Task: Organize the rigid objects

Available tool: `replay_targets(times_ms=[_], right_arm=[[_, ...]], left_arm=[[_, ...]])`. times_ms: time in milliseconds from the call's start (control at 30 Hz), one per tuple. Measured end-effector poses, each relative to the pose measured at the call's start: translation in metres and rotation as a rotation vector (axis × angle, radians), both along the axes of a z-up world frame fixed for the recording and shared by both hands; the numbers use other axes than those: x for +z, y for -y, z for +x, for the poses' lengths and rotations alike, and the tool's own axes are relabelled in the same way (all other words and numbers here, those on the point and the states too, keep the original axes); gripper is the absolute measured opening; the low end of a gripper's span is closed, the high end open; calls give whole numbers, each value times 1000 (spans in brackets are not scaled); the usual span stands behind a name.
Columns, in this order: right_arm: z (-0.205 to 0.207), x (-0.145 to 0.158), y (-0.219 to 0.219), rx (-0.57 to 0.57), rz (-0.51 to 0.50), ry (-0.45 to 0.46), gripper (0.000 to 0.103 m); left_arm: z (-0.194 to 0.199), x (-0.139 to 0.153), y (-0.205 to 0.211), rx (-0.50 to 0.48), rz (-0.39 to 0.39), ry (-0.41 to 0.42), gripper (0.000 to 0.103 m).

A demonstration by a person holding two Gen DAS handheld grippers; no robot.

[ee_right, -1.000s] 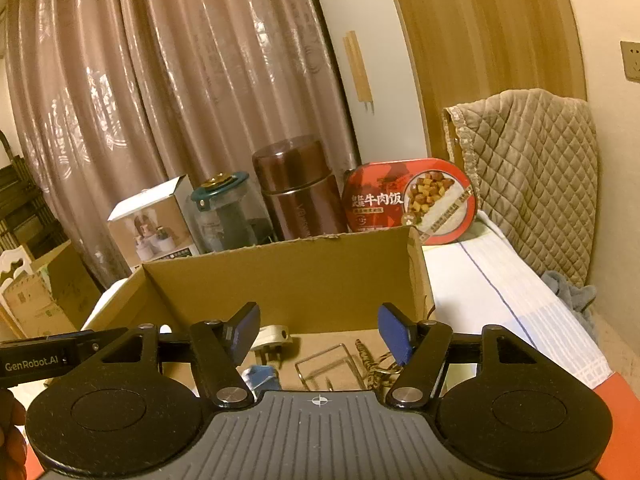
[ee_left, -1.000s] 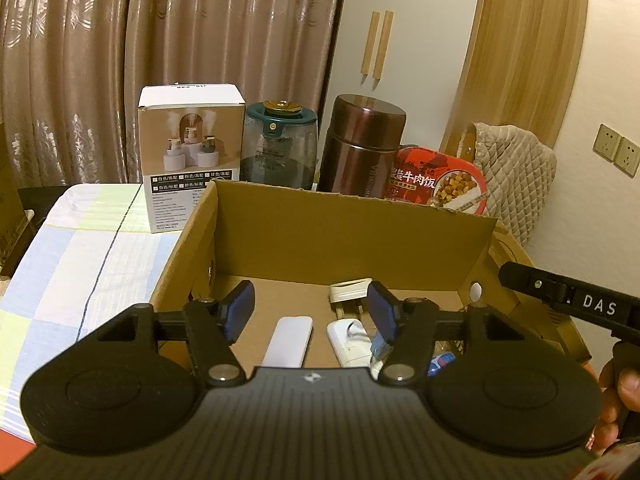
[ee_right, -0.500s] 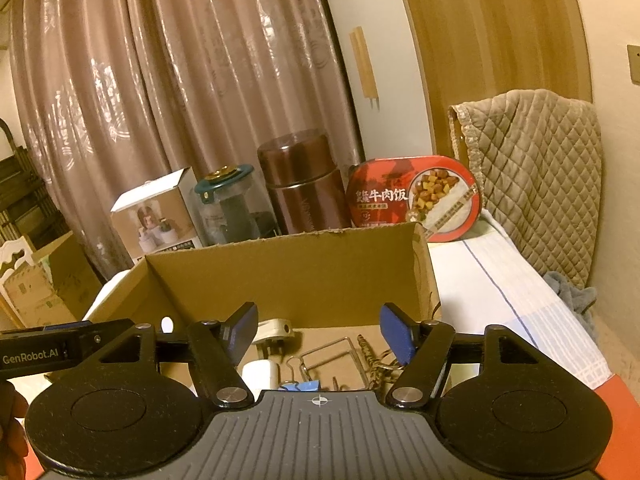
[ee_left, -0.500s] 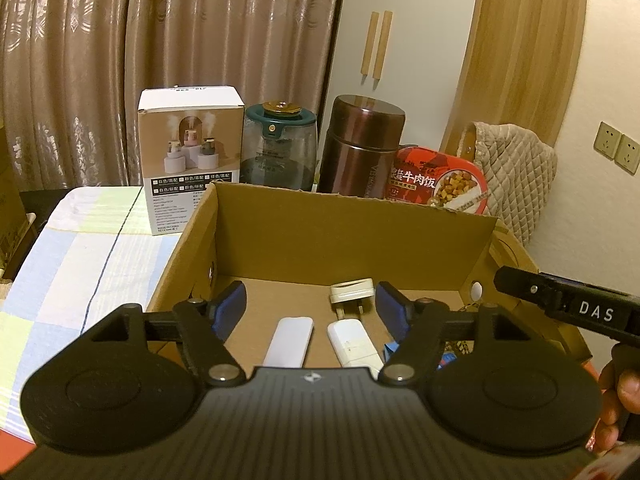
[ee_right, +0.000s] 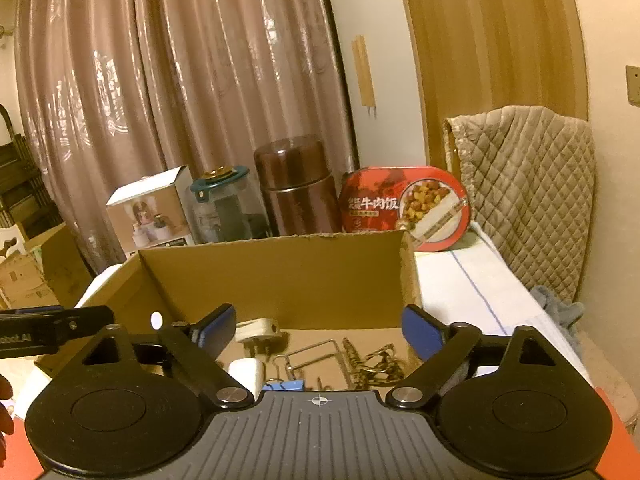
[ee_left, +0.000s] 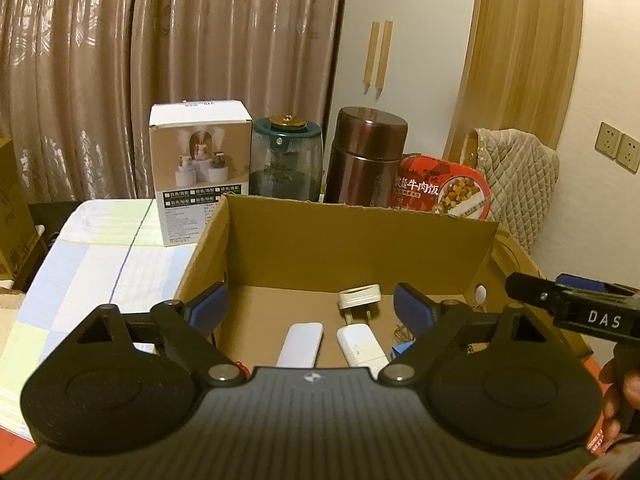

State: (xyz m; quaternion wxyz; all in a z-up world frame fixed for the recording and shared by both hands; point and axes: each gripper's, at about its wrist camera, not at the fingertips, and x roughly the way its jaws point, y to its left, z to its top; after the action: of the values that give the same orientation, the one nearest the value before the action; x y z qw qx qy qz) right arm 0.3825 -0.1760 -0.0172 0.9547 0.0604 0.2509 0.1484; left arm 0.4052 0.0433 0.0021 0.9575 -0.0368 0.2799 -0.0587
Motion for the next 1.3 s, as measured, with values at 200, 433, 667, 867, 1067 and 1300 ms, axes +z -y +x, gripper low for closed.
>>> replay_targets(times_ms=[200, 433, 667, 867, 1067, 1300], right_arm=[[-12, 5, 4, -7, -35, 31, 93], [-45, 15, 16, -11, -15, 36, 94], [-92, 28, 27, -8, 9, 32, 94], [-138, 33, 36, 17, 2, -12, 94], [-187, 51, 50, 38, -17, -15, 94], [-235, 66, 70, 28, -49, -43, 94]], left_arm=[[-21, 6, -3, 28, 29, 26, 99], [-56, 17, -8, 57, -10, 16, 101], [-110, 26, -7, 74, -60, -8, 101], [-161, 31, 2, 91, -83, -39, 101], [-205, 40, 19, 112, -83, -66, 101], [-254, 56, 34, 132, -55, -54, 101]])
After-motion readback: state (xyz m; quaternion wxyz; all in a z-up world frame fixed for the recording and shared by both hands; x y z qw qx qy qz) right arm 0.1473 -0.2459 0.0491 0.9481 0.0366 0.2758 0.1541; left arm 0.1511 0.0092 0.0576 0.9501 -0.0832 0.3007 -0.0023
